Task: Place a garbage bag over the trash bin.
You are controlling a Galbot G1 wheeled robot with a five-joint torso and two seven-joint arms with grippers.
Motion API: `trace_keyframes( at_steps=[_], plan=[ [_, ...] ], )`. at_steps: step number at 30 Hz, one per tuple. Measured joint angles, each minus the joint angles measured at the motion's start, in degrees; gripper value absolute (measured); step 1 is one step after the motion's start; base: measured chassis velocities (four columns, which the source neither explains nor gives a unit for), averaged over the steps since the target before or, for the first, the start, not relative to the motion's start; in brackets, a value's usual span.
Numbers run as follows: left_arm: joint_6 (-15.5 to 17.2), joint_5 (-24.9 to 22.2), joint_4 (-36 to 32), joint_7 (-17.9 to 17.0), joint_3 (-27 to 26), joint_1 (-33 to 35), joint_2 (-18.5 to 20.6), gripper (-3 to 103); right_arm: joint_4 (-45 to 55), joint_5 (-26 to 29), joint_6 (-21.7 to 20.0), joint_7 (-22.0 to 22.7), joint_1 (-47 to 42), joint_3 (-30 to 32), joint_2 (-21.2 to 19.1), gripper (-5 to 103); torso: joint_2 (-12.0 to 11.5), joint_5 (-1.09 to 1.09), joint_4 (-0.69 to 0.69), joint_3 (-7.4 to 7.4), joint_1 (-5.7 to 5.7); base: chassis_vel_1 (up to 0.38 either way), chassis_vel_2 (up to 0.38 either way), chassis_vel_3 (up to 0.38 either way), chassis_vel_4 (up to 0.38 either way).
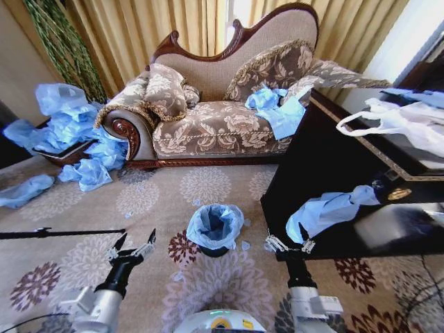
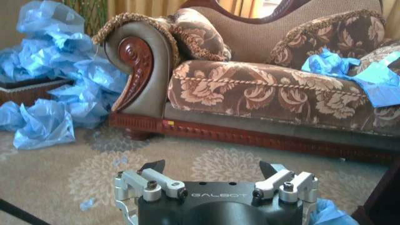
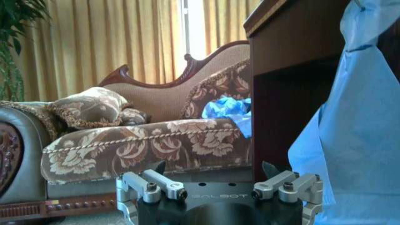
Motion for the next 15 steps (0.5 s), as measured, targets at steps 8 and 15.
trace_keyframes(
  at_steps=[8,15],
  plan=[
    [3.54,-6.39,0.22,-0.54,-4.95,-1.94,7.71,100,-0.79,-1.12,0.84,-1.94,-0.48,0.29,1.93,100,0.0,0.0,0.0,0.0,0.0,0.0,0.0,0.0,0.0],
    [4.31,-7.34,0.32,-0.74,-4.89,-3.81,9.12,100,-0.77,-2.0,1.22,-2.05,-1.06,0.45,3.22,100,0.0,0.0,0.01,0.0,0.0,0.0,0.0,0.0,0.0]
  ],
)
